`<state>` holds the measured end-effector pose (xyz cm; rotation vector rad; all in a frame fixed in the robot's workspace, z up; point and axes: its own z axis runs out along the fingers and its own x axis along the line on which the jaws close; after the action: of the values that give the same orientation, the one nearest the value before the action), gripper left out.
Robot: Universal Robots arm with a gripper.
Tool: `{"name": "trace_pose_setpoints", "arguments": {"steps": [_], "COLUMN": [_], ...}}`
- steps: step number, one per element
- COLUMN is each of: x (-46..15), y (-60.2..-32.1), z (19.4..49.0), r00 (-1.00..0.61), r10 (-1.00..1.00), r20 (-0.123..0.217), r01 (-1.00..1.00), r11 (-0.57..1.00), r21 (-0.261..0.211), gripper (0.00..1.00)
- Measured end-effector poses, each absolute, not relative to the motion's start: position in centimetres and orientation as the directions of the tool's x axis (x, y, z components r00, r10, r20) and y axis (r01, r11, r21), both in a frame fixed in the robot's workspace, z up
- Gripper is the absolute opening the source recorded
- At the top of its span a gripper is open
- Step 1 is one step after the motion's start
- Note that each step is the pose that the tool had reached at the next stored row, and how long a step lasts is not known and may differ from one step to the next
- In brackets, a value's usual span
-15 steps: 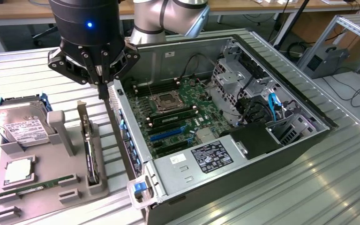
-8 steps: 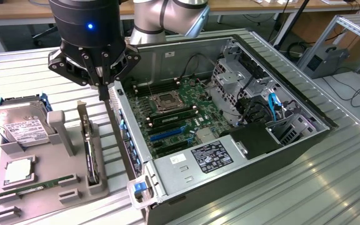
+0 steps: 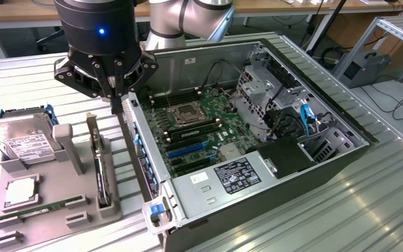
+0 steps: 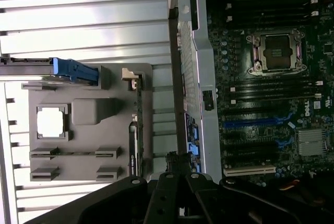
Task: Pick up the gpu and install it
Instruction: 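Reach for the gpu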
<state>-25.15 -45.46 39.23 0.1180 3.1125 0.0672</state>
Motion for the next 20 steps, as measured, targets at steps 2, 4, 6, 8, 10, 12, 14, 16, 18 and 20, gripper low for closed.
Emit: {"name": "trace_pose_setpoints", "arguments": {"steps": [2, 4, 6, 8, 10, 12, 14, 16, 18, 20], "x": [-25.15, -25.15, -25.15, -25.15, -25.15, -25.15, -25.15, -25.15, -25.15, -25.15], "y": [-45.53, -45.6, -45.67, -45.75, -45.84, -45.91, -45.98, -46.06, -46.13, -46.2], "z": [39.23, 39.23, 39.23, 39.23, 39.23, 39.23, 39.23, 39.23, 39.23, 39.23], "r00": [-0.997, -0.997, -0.997, -0.997, -0.997, -0.997, -0.997, -0.997, -0.997, -0.997], "r10": [0.076, 0.076, 0.076, 0.076, 0.076, 0.076, 0.076, 0.076, 0.076, 0.076], "r20": [-0.024, -0.024, -0.024, -0.025, -0.024, -0.024, -0.024, -0.024, -0.024, -0.024], "r01": [0.075, 0.075, 0.075, 0.075, 0.075, 0.075, 0.075, 0.075, 0.075, 0.075], "r11": [0.996, 0.996, 0.996, 0.996, 0.996, 0.996, 0.996, 0.996, 0.996, 0.996], "r21": [0.044, 0.044, 0.044, 0.044, 0.044, 0.044, 0.044, 0.044, 0.044, 0.044], "gripper": [0.11, 0.11, 0.11, 0.11, 0.11, 0.11, 0.11, 0.11, 0.11, 0.11]}}
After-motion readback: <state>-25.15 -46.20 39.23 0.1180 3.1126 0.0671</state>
